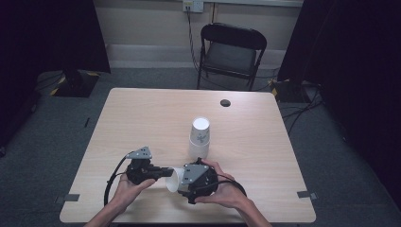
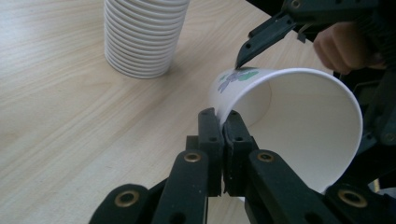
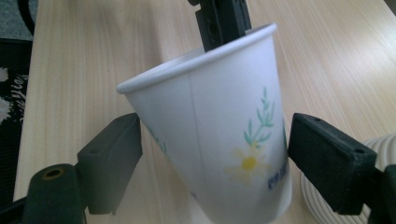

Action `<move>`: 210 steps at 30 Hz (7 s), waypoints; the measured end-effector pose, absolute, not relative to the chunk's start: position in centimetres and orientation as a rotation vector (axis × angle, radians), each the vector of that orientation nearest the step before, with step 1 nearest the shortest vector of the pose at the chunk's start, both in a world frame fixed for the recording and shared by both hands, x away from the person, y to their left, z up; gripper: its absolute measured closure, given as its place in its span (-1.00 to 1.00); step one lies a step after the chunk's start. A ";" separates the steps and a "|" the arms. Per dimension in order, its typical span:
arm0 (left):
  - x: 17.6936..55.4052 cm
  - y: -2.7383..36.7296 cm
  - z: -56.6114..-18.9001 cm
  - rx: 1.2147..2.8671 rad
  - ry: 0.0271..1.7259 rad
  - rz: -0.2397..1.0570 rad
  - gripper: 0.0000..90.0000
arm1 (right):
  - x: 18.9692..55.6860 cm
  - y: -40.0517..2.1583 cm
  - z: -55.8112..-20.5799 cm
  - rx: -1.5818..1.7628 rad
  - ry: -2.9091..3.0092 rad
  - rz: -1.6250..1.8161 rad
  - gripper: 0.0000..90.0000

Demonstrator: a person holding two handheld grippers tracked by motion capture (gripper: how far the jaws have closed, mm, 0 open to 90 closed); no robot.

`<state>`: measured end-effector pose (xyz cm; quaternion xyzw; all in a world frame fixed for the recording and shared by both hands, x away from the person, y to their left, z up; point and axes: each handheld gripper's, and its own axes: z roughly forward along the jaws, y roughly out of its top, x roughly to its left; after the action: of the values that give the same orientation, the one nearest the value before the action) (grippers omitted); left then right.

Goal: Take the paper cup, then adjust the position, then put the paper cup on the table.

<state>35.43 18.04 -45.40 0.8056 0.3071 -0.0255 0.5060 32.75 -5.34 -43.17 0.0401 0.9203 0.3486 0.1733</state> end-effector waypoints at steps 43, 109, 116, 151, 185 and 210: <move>35.1 17.8 -45.5 1.910 0.782 -0.114 0.66 | 33.0 -5.2 -43.3 0.257 2.595 1.246 -0.39; 34.9 18.4 -44.4 1.885 0.770 -0.044 0.66 | 33.1 -5.4 -43.5 0.290 2.548 1.199 -0.38; 34.9 19.1 -44.0 1.832 0.794 0.007 0.43 | 33.8 -6.5 -43.3 0.392 2.525 1.251 -0.38; 35.1 24.4 -45.6 2.060 0.987 0.359 -0.34 | 34.8 -15.3 -42.1 0.798 2.283 1.364 -0.34; 35.8 25.2 -49.7 2.156 1.018 0.423 -0.62 | 43.6 -19.7 -42.4 1.110 2.076 1.386 -0.34; 36.6 24.9 -50.2 2.141 1.062 0.441 -1.00 | 49.8 -18.0 -46.3 1.230 2.076 1.238 -0.37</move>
<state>36.56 24.92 -50.21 0.8259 0.4096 0.1702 0.3481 49.78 -17.98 -46.35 0.4433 0.7478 0.4460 0.2132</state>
